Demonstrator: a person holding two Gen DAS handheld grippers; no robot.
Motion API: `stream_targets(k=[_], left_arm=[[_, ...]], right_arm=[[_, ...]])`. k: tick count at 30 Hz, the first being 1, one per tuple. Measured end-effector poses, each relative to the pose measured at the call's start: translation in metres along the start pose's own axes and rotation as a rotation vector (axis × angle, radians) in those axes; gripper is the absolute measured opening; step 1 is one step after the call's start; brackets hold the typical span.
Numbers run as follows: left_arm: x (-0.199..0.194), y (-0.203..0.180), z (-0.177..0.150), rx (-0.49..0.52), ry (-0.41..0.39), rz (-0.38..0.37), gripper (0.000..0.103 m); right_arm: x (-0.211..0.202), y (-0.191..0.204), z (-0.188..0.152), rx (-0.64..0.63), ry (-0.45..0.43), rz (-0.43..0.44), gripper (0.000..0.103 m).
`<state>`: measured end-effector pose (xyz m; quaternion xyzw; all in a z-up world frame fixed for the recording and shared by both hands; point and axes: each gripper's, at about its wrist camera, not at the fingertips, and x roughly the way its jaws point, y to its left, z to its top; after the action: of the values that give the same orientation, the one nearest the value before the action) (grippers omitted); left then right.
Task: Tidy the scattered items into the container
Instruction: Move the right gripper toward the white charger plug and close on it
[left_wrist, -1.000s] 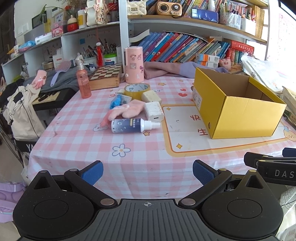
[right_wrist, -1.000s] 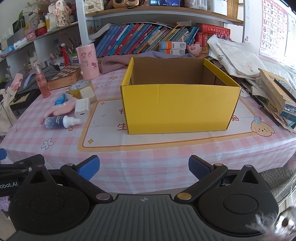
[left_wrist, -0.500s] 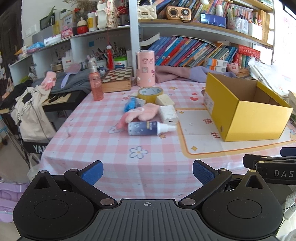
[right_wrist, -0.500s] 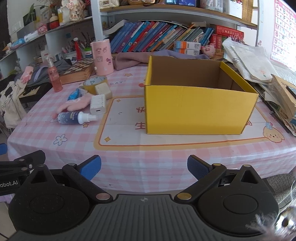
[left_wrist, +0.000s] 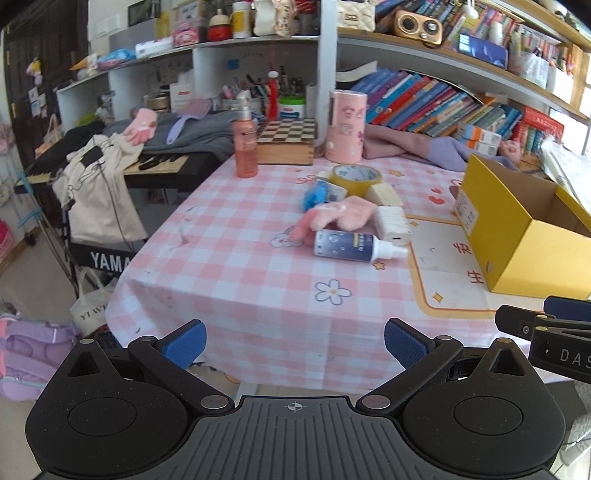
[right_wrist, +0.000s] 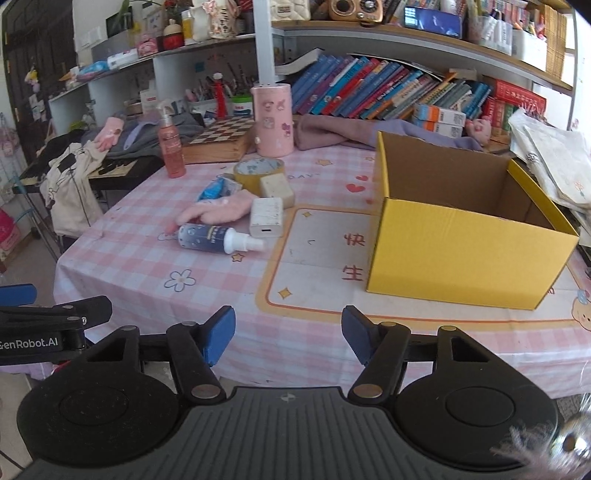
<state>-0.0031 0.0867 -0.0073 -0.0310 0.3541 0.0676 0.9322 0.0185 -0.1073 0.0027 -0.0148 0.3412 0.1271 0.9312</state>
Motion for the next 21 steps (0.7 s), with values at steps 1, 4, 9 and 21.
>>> stream_targets(k=[1, 4, 9, 21], left_arm=[[0.001, 0.001, 0.0, -0.002, 0.001, 0.005, 0.103], [0.003, 0.004, 0.001, -0.01, 0.002, 0.008, 0.103], [0.01, 0.007, 0.007, -0.012, -0.007, 0.017, 0.103], [0.039, 0.007, 0.035, -0.036, -0.01, 0.04, 0.103]], right_arm=[[0.002, 0.001, 0.001, -0.004, 0.001, 0.006, 0.063], [0.008, 0.005, 0.004, -0.012, 0.004, 0.022, 0.063], [0.019, 0.009, 0.012, -0.023, -0.01, 0.036, 0.063], [0.051, 0.005, 0.053, -0.05, -0.072, 0.069, 0.063]])
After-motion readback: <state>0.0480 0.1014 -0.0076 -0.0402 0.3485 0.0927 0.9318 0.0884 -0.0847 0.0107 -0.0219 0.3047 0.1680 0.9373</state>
